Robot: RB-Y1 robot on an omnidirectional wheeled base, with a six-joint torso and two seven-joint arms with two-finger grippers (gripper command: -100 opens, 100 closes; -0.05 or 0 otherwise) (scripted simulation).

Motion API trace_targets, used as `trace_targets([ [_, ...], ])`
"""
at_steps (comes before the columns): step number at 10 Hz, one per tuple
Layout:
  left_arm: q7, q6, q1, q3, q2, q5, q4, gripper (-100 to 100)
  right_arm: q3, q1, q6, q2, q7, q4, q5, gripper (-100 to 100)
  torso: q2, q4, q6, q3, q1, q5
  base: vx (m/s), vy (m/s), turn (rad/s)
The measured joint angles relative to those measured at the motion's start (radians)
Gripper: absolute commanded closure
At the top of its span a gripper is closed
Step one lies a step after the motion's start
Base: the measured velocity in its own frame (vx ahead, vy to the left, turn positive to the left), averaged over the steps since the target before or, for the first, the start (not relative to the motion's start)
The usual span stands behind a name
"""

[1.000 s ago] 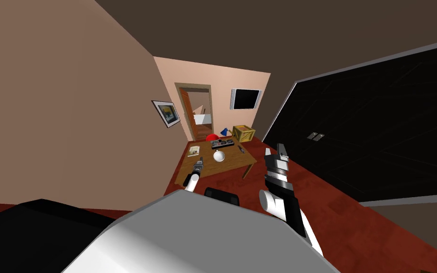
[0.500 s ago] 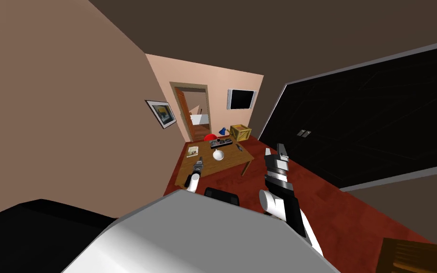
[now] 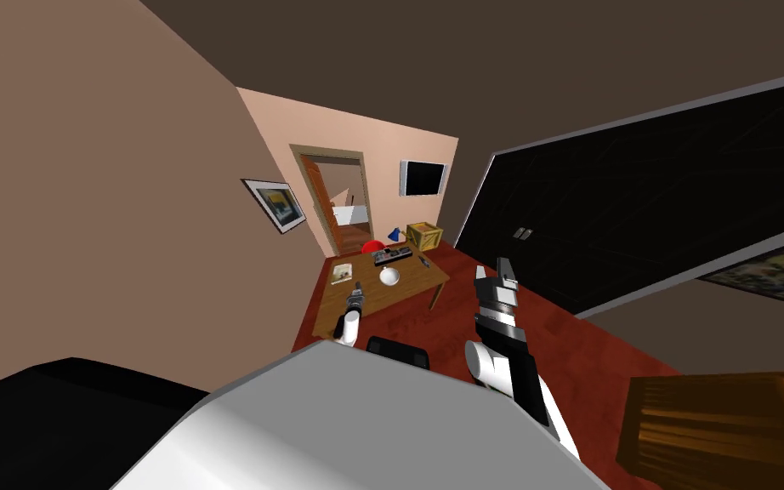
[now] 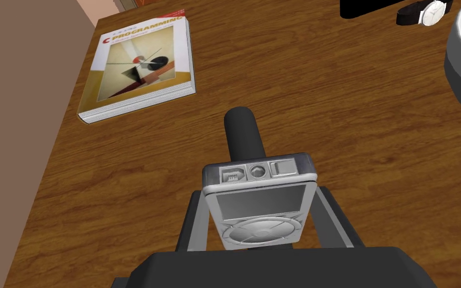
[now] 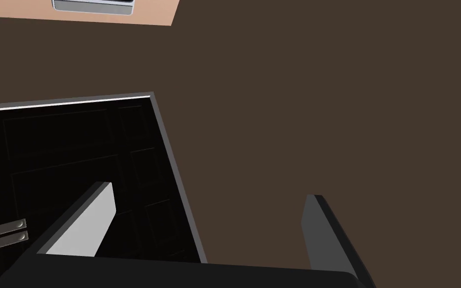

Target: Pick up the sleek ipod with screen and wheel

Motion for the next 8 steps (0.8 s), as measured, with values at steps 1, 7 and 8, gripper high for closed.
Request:
trace_targets([
  [1, -0.013, -0.008, 0.0, -0.003, -0.001, 0.022, 0.0, 100, 0.0, 0.0, 0.0, 0.0, 0.0, 0.0, 0.0, 0, -0.001, 0.0, -0.001, -0.001, -0.001, 0.0, -0.061, 0.042, -0.24],
  [7, -0.147, -0.113, -0.009, -0.03, -0.021, 0.188, -0.005, 100, 0.0, 0.0, 0.0, 0.0, 0.0, 0.0, 0.0, 0, -0.001, 0.0, -0.001, -0.001, -0.001, 0.0, -0.046, 0.033, -0.095],
  [8, -0.149, -0.114, -0.008, -0.03, -0.021, 0.19, -0.004, 0, 0.0, 0.0, 0.0, 0.0, 0.0, 0.0, 0.0, 0, -0.003, 0.0, -0.001, -0.001, -0.002, -0.001, 0.0, 0.0, 0.0],
])
